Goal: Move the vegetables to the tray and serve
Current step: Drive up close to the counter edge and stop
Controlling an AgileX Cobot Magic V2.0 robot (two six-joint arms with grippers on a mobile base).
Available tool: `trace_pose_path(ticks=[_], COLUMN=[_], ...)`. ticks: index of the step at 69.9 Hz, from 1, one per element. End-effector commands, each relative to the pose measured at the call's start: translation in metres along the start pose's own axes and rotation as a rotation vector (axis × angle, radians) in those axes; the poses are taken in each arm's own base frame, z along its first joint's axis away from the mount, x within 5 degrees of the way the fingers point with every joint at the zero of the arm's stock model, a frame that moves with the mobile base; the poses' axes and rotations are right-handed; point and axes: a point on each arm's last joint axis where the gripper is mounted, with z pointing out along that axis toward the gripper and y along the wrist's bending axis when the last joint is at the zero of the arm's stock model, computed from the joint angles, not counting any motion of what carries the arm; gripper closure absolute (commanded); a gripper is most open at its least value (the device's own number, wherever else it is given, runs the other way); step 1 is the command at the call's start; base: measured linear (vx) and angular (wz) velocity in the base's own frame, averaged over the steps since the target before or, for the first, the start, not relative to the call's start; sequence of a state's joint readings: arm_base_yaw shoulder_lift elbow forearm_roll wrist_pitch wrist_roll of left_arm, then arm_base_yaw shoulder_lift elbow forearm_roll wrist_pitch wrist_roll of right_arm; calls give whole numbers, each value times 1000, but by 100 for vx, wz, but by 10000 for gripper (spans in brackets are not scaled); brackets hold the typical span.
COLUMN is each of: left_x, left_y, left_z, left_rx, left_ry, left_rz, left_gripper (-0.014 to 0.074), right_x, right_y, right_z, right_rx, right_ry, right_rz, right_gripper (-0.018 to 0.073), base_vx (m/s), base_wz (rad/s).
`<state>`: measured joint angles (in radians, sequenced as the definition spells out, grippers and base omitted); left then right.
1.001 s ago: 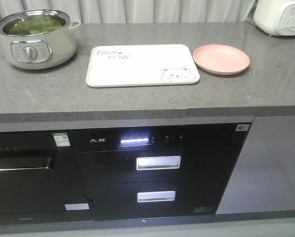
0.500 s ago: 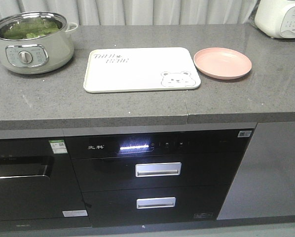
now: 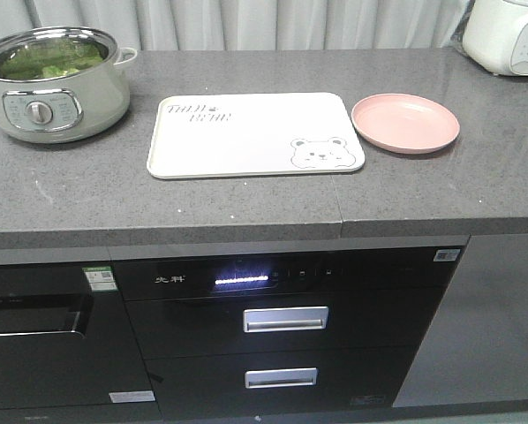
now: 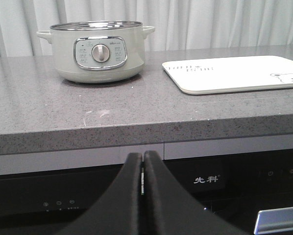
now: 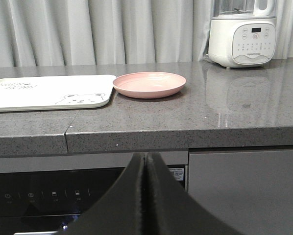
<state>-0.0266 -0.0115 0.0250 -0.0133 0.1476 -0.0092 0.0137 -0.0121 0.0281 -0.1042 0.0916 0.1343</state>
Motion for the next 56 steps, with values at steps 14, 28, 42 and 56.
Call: trace_pose_path(ticks=[14,28,42,56], left_x=[1,1,1,1], left_y=[0,0,0,0], left_z=[0,0,0,0], left_rx=[0,0,0,0], left_ry=[-67,-67,-67,-67], left_rz=[-12,-12,-12,-12], left_gripper=[602,602,602,602], right_x=[-2,-2,-2,-2], right_y=[1,1,1,1], right_z=[0,0,0,0], right_rx=[-5,-5,-5,-5], right_ry=[-68,-68,-68,-68], right_rz=[-4,-4,-4,-4], right_gripper=[562,562,562,562], base_vx=[8,8,9,10], base_wz=[1,3,4,3])
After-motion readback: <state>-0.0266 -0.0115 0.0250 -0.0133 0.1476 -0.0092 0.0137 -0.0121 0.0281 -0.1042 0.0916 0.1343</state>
